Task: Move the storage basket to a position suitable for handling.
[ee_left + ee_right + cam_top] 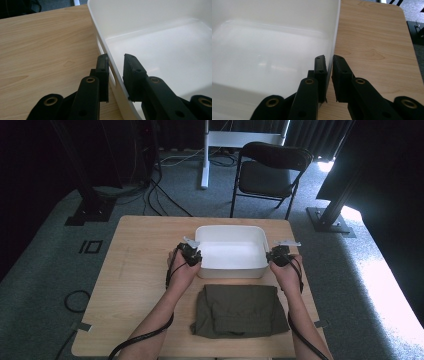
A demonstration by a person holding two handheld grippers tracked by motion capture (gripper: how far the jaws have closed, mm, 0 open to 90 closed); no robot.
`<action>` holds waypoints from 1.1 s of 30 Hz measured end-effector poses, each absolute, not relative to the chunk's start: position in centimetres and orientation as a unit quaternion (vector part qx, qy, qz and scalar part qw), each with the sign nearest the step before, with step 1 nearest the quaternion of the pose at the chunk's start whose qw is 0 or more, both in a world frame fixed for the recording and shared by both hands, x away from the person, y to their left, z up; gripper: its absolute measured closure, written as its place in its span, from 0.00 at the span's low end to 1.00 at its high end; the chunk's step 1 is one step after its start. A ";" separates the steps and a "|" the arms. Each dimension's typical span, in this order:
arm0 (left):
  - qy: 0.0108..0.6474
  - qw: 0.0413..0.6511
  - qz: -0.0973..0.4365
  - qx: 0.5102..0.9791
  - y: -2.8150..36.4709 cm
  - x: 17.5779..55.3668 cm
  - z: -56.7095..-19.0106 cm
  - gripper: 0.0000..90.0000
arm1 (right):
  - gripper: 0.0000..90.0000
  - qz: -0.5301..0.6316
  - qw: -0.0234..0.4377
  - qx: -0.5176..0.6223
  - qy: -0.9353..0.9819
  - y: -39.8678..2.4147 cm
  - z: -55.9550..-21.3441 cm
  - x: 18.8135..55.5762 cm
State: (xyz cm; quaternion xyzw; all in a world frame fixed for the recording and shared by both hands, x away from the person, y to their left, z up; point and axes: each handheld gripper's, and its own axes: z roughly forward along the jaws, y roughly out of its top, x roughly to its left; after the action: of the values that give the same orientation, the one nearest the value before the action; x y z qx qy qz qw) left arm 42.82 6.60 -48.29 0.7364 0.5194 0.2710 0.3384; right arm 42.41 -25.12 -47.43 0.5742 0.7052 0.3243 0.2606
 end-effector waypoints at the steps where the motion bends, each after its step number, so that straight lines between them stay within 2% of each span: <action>1: 0.518 0.337 0.271 0.738 6.4 42.9 -48.3 0.85 | 0.92 0.324 0.261 0.574 0.705 -25.3 -47.4 42.4; 33: 0.515 0.330 0.264 0.746 5.2 44.2 -48.1 0.84 | 0.92 0.318 0.253 0.582 0.704 -26.6 -47.3 43.5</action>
State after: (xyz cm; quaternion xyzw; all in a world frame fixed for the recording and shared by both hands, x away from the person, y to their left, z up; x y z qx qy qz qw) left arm 44.19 5.24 -48.09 0.7458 0.5150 0.2639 0.3300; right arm 43.53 -26.56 -47.25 0.5817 0.7044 0.3182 0.2534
